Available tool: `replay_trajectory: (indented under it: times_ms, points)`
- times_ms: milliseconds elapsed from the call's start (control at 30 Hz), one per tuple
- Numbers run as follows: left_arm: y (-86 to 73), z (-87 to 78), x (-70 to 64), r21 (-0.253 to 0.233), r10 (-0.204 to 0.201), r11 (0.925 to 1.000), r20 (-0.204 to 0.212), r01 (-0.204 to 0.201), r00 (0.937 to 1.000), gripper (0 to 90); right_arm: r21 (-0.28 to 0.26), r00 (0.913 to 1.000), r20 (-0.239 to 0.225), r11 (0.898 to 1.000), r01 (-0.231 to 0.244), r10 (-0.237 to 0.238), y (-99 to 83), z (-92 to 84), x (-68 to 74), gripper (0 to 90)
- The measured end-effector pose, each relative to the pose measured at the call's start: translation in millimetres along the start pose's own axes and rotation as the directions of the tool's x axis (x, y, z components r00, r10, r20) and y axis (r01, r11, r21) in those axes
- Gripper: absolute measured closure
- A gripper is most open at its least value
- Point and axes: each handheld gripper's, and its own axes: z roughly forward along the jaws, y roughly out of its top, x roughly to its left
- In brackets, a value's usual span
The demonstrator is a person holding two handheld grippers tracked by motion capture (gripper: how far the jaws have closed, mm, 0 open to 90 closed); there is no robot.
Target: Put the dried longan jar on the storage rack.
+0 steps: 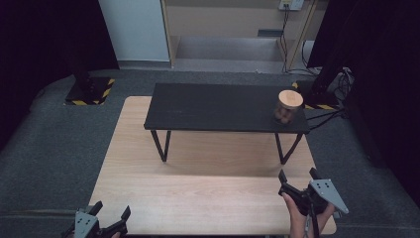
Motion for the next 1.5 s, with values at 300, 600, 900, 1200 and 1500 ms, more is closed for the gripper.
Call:
replay_trajectory:
  times_ms: [300, 600, 900, 1200, 1500]
  points:
    - [2.6, 2.9, -1.4, -0.004, 0.010, 0.9999, 0.001, -0.010, 0.9999, 3.7, -0.001, 0.9999, 0.011, 1.000, -0.004, 0.004, -17.6, -9.1, -3.0, 1.3]
    - [4.0, 7.3, -3.3, 0.001, 0.018, 0.9998, 0.004, -0.018, 0.9998, 3.7, 0.006, 0.9999, 0.012, 1.000, -0.012, 0.011, -29.9, -15.1, -6.0, 1.3]
    - [4.0, 13.6, -5.0, 0.010, 0.027, 0.9996, 0.009, -0.027, 0.9996, 3.6, 0.020, 0.9993, 0.029, 0.999, -0.026, 0.026, -46.7, -24.0, -10.0, 1.2]
    - [5.0, 19.1, -3.1, 0.008, 0.041, 0.9991, -0.013, -0.041, 0.9991, 3.6, 0.018, 0.9988, 0.030, 0.999, -0.038, 0.037, -57.4, -28.2, -14.0, 1.3]
    - [6.7, 23.3, 1.1, 0.010, 0.050, 0.9987, -0.036, -0.049, 0.9981, 3.6, 0.001, 0.9967, 0.040, 0.998, -0.070, 0.070, -71.2, -32.5, -16.0, 1.4]
